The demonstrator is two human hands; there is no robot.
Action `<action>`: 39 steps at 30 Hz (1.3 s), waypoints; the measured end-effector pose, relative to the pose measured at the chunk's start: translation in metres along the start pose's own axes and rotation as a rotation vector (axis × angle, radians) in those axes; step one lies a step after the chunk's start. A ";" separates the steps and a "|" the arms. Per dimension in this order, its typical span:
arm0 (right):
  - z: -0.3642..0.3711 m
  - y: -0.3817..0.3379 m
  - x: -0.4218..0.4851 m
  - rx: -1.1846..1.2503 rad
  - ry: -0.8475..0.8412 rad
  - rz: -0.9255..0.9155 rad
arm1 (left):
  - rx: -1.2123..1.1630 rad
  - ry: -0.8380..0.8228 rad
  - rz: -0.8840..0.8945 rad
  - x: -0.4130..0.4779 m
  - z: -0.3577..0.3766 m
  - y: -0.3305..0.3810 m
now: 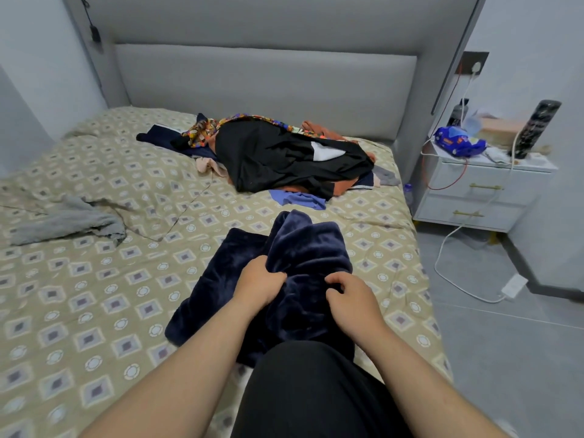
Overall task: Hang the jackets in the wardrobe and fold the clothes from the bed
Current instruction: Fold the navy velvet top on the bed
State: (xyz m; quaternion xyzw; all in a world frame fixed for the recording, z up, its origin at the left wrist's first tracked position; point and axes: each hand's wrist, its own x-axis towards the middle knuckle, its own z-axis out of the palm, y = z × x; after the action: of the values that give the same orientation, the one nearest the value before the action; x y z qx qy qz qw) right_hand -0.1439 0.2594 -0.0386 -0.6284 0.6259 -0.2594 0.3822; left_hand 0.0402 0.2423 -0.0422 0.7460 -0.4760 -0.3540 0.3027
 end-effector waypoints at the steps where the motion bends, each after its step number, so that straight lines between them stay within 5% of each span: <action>1: 0.003 0.002 -0.001 -0.100 0.016 -0.080 | -0.068 0.020 -0.013 0.000 -0.006 0.001; 8: 0.020 -0.001 -0.008 -0.244 -0.069 -0.297 | -0.379 0.096 0.017 0.024 -0.096 0.017; 13: 0.038 -0.020 0.000 -0.445 -0.257 -0.416 | -0.203 0.098 -0.143 0.039 -0.125 -0.091; 17: 0.053 -0.016 0.015 -0.515 -0.411 -0.399 | -0.327 -0.005 -0.269 0.021 -0.097 -0.130; 22: 0.069 0.007 0.030 -0.110 -0.260 -0.150 | -0.278 0.041 -0.277 0.032 -0.095 -0.128; 25: 0.070 0.018 0.032 0.124 -0.089 0.110 | -0.417 -0.063 -0.379 0.032 -0.098 -0.131; 27: 0.070 0.026 0.031 0.342 -0.169 0.237 | -0.476 -0.172 -0.425 0.024 -0.100 -0.119; 30: 0.067 0.033 0.032 0.595 -0.344 0.195 | -0.507 -0.288 -0.452 0.009 -0.097 -0.098; 33: 0.065 0.028 0.028 0.884 -0.364 0.179 | -0.624 -0.176 -0.374 -0.011 -0.073 -0.082; 35: 0.054 0.025 0.031 1.042 -0.223 0.240 | -0.749 -0.111 -0.388 -0.022 -0.049 -0.073; 39: 0.011 0.039 0.052 1.065 0.049 0.249 | -1.192 -0.269 -0.442 -0.022 0.005 -0.043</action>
State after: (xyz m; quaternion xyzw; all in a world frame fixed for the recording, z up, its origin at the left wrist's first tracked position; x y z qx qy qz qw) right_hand -0.1538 0.2131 -0.0840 -0.2630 0.4862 -0.5080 0.6606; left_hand 0.0508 0.2781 -0.0732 0.4798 -0.0672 -0.7016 0.5225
